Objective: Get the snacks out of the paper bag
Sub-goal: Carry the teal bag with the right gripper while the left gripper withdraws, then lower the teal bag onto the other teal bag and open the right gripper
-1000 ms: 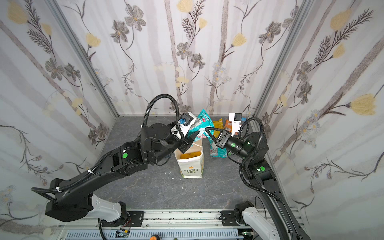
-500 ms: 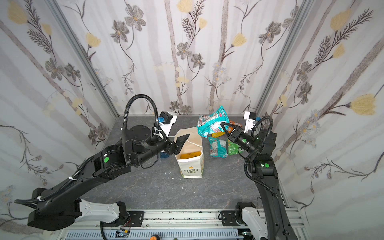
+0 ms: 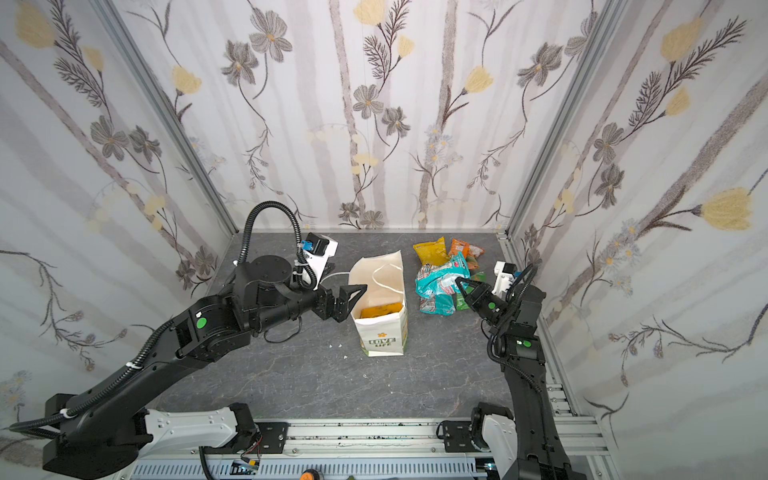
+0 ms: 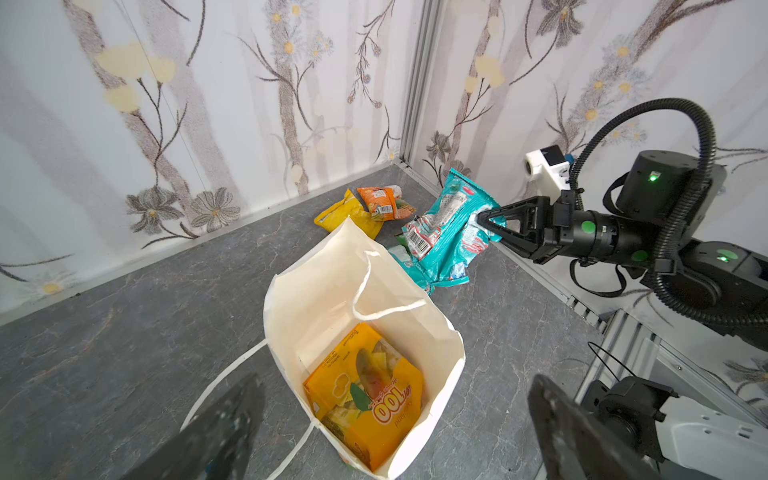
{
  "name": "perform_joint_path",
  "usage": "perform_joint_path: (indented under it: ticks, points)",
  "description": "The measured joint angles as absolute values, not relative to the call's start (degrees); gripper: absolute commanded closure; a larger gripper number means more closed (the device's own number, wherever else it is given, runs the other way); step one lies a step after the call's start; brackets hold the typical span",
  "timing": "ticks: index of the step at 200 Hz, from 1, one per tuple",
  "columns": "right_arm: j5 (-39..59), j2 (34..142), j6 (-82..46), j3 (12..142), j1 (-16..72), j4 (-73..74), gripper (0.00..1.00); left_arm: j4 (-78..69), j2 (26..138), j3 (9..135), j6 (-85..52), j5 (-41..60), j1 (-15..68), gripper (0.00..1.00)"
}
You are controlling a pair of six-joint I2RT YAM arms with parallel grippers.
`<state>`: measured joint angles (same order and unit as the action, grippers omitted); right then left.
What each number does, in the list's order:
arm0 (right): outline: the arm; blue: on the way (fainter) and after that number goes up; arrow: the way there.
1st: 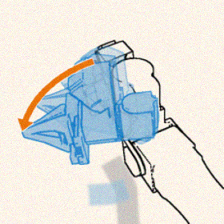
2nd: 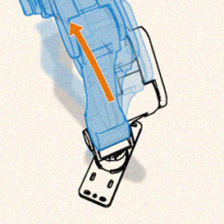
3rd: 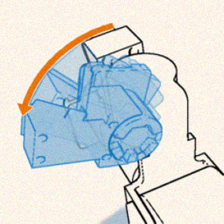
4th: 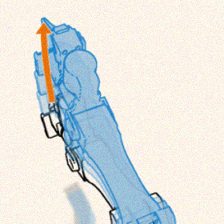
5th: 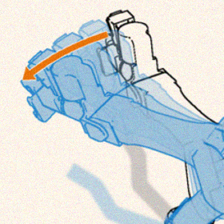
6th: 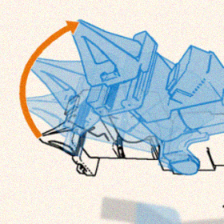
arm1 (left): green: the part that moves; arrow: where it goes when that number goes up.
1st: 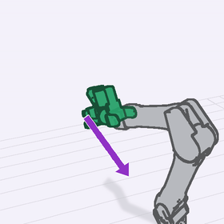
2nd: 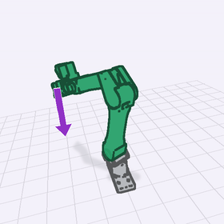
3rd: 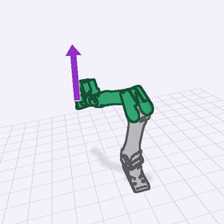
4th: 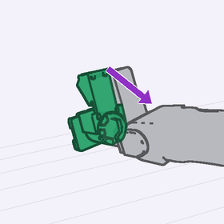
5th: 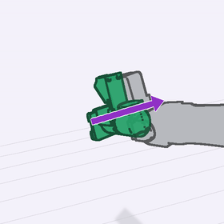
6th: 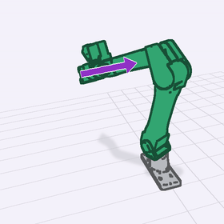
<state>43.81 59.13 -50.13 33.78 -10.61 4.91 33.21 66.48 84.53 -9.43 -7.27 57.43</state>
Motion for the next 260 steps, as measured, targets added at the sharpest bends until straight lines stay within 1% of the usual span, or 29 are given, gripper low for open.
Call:
perform_joint_path:
  ticks: [81, 117, 176, 191, 203, 227, 237, 244, 260]
  points:
    - [42.2, 64.7, -44.9, 20.0, -10.6, 6.1, 1.00, 33.2, 67.7, 84.5, -9.9, -6.2, 57.3, 0.00]
    - [40.5, 69.4, -42.8, 17.3, -10.4, 8.4, 1.00, 33.2, 68.2, 84.5, -10.2, -5.7, 57.3, 0.00]
    - [38.0, 77.9, -39.4, 16.8, -9.6, 11.6, 1.00, 33.2, 68.9, 84.5, -10.5, -5.3, 57.3, 0.00]
    - [37.5, 79.6, -38.8, 16.8, -9.2, 12.6, 0.95, 33.2, 68.9, 84.5, -10.5, -5.3, 57.3, 0.00]
    - [37.0, 80.5, -38.4, 16.8, -8.9, 13.1, 0.85, 33.2, 68.9, 84.5, -10.5, -5.3, 57.3, 0.00]
    - [35.3, 82.0, -36.8, 17.6, -7.8, 12.4, 0.77, 33.2, 69.0, 84.5, -10.5, -5.3, 57.3, 0.00]
    - [34.2, 82.4, -36.0, 18.1, -7.4, 11.7, 0.69, 33.2, 69.1, 84.5, -10.5, -5.3, 57.3, 0.00]
    - [33.4, 82.5, -35.4, 18.4, -7.1, 10.9, 0.66, 33.2, 69.1, 84.5, -10.5, -5.3, 57.3, 0.00]
    - [31.6, 82.4, -34.3, 18.8, -6.8, 9.3, 0.52, 33.2, 69.3, 84.5, -10.5, -5.5, 57.3, 0.00]
